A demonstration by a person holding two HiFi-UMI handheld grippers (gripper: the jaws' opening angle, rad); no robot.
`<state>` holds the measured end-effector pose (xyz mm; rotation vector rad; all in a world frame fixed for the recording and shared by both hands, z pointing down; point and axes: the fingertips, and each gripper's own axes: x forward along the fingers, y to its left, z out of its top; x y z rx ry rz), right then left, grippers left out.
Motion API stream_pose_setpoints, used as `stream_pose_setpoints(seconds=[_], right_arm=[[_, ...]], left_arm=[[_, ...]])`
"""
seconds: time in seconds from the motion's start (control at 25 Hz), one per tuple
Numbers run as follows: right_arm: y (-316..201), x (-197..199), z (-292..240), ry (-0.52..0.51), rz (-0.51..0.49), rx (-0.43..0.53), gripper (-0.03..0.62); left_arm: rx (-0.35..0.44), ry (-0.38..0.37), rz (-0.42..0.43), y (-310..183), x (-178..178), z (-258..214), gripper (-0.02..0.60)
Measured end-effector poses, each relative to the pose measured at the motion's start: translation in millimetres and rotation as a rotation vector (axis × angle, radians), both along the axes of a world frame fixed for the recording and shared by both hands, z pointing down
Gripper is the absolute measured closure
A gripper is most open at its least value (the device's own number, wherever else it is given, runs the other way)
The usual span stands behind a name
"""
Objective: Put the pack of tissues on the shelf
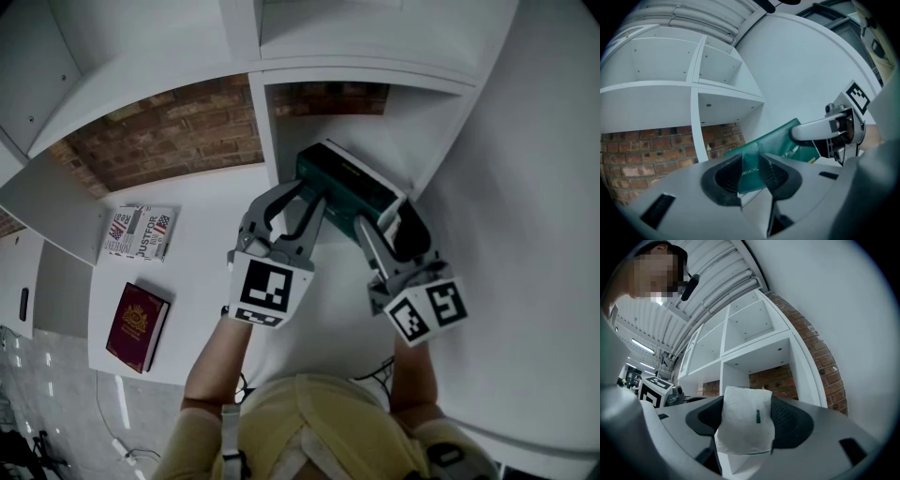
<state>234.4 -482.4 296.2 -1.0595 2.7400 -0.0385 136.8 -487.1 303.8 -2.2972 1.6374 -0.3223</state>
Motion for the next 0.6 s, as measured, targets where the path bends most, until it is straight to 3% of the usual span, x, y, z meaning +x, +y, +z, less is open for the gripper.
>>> stream_pose_setpoints(seconds=[0.6], right_arm=[[-18.3, -35.3, 3.2, 0.058, 0.089, 0.079, 0.286]], left_arm=[[-0.053, 0.066, -0.055, 32.4, -39.3, 10.0, 0.486]])
